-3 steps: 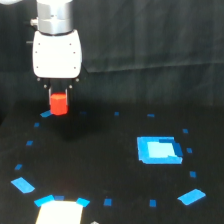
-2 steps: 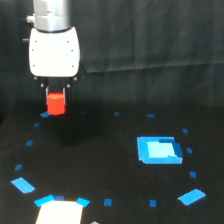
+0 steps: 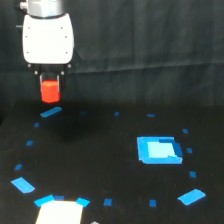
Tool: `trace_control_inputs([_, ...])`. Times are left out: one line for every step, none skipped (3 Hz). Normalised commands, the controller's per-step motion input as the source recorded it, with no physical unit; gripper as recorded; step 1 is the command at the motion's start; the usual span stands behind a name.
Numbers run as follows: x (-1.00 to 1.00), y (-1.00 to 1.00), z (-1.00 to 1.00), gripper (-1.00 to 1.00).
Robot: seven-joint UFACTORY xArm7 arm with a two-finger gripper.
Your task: Pick up the red object from the table
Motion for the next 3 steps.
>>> trace_control_inputs([0.14, -0.40, 0.63, -0.94])
trace_control_inputs([0.06, -0.14, 0.19, -0.79])
trace_control_inputs([-0.04, 0.02, 0.14, -0.78])
